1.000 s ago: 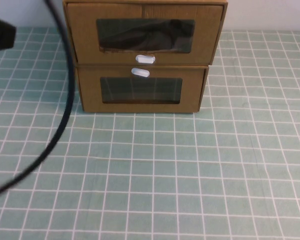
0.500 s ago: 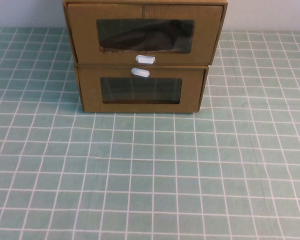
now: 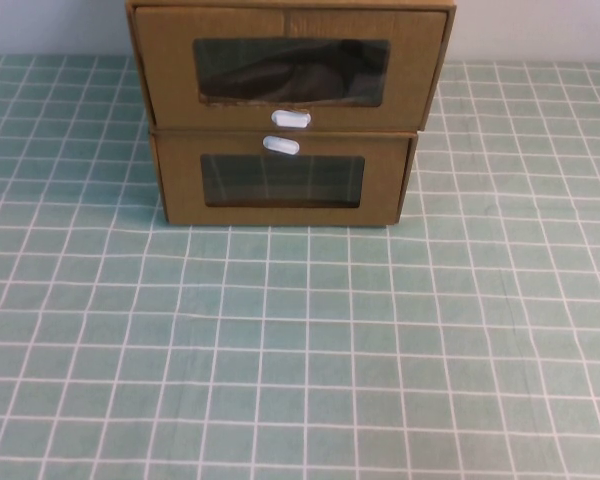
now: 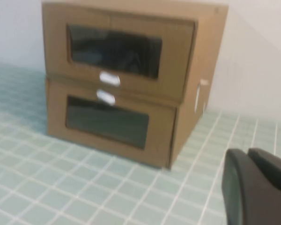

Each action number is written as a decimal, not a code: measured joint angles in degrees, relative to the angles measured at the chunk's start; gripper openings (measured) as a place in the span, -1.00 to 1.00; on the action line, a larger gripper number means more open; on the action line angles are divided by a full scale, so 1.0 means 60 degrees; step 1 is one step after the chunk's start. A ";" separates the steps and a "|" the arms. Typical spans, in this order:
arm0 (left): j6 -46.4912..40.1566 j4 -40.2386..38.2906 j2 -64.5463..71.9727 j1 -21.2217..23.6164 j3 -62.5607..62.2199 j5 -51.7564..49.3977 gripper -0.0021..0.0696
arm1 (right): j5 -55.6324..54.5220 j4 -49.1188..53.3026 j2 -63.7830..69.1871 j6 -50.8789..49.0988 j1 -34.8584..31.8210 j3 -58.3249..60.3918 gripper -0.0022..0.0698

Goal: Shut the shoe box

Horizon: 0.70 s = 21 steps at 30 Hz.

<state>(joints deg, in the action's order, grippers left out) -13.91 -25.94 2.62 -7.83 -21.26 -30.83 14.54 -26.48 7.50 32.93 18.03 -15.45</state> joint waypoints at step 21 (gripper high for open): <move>-0.0018 0.0000 0.0000 0.0000 0.3265 0.3117 -0.95 | 0.0976 -0.0083 0.0000 -0.0006 0.0000 0.2825 -0.97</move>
<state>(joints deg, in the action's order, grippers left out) -14.02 -25.94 2.62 -7.83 -1.67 -12.13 20.40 -26.98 7.50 32.89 18.03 1.51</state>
